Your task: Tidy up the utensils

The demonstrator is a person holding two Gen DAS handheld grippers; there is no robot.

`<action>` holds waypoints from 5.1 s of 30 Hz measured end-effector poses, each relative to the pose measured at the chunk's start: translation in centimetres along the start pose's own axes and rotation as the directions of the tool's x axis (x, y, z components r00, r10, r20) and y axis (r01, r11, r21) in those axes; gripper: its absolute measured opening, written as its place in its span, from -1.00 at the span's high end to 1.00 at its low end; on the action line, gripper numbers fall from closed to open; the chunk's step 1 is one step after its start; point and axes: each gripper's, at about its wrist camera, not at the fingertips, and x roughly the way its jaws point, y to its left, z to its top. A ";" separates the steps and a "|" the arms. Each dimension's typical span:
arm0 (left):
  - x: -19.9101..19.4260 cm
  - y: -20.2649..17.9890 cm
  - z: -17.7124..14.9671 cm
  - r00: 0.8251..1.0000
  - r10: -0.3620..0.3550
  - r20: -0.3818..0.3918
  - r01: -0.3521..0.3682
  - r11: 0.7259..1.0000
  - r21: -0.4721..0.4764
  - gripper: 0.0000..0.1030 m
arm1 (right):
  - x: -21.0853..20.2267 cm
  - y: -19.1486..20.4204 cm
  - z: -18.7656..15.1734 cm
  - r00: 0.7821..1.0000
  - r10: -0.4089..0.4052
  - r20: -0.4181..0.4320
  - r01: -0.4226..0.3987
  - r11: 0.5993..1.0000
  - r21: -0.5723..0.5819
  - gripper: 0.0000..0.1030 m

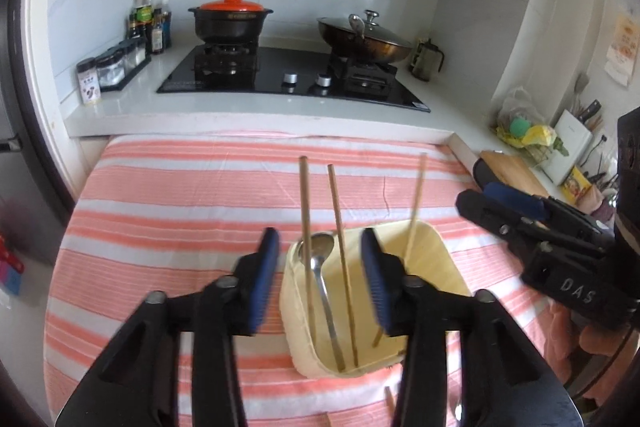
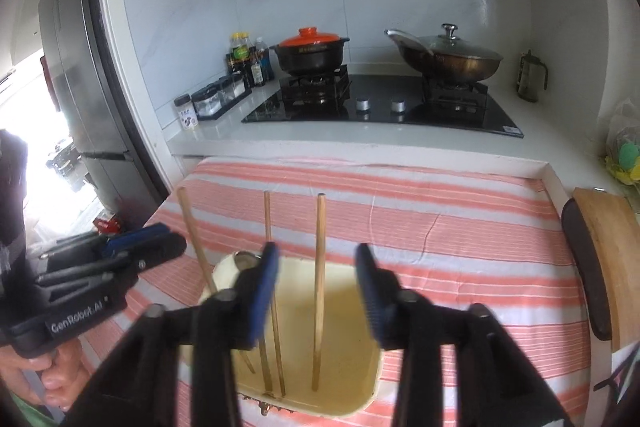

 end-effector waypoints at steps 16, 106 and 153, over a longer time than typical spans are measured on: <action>-14.3 1.9 -21.1 0.983 0.085 -0.162 -0.067 0.991 0.114 -0.51 | -20.7 -1.8 -14.9 0.978 -0.169 0.122 0.185 0.974 -0.131 -0.10; -6.9 -4.4 -27.4 0.956 0.174 -0.235 -0.169 0.985 0.042 -0.53 | -11.2 -0.9 -31.8 0.899 -0.339 -0.276 0.335 0.940 -0.063 0.29; -6.6 4.3 -26.9 0.947 0.085 -0.310 -0.103 0.994 -0.042 -0.11 | -13.0 -6.2 -31.2 0.880 -0.210 -0.427 0.231 0.973 -0.002 0.15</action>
